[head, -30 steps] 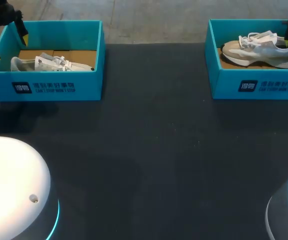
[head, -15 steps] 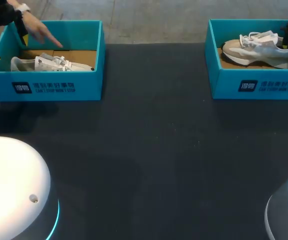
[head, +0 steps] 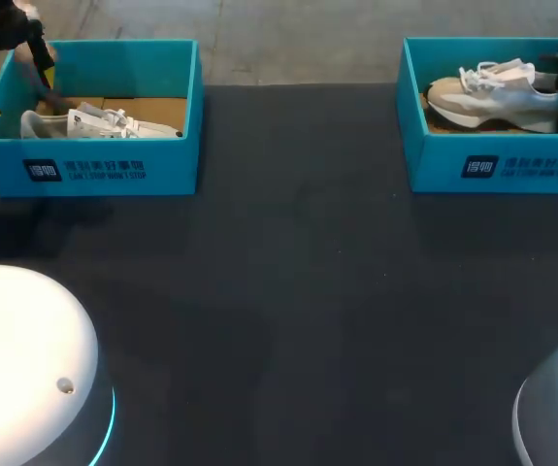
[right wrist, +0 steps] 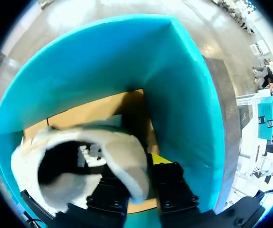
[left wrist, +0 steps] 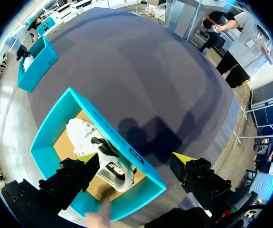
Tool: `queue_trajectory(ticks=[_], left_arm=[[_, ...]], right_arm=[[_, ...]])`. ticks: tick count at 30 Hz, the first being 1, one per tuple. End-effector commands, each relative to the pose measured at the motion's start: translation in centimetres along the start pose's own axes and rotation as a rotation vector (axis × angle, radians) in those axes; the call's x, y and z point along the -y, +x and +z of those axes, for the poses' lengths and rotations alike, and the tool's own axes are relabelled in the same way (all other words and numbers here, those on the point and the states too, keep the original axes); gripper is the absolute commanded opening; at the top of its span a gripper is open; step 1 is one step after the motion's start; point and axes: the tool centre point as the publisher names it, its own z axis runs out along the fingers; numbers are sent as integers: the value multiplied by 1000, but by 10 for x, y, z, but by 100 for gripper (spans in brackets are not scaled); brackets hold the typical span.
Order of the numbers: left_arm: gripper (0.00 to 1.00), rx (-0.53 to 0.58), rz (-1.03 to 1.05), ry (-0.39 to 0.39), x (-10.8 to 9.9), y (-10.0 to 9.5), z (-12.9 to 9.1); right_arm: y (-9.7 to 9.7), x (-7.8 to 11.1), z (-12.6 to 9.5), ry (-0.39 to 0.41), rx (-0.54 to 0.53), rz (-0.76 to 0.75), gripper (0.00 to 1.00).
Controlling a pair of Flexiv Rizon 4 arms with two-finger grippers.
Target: Take the shoe out of the shoebox, open the shoe tongue, remove and reinsert the insole, then place the shoe into the shoebox
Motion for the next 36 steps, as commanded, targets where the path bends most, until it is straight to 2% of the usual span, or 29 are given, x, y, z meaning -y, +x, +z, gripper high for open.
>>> queue_trajectory(ticks=[1, 11, 18, 36], left_arm=[[100, 0, 0, -3, 1, 1, 0], [100, 0, 0, -3, 1, 1, 0], [100, 0, 0, -3, 1, 1, 0], [100, 0, 0, -3, 1, 1, 0]], right_arm=[[6, -5, -1, 31, 13, -7, 0], [-5, 3, -21, 42, 25, 7, 0], [-14, 13, -49, 40, 13, 25, 0], [-13, 30, -117, -44, 5, -51, 0]])
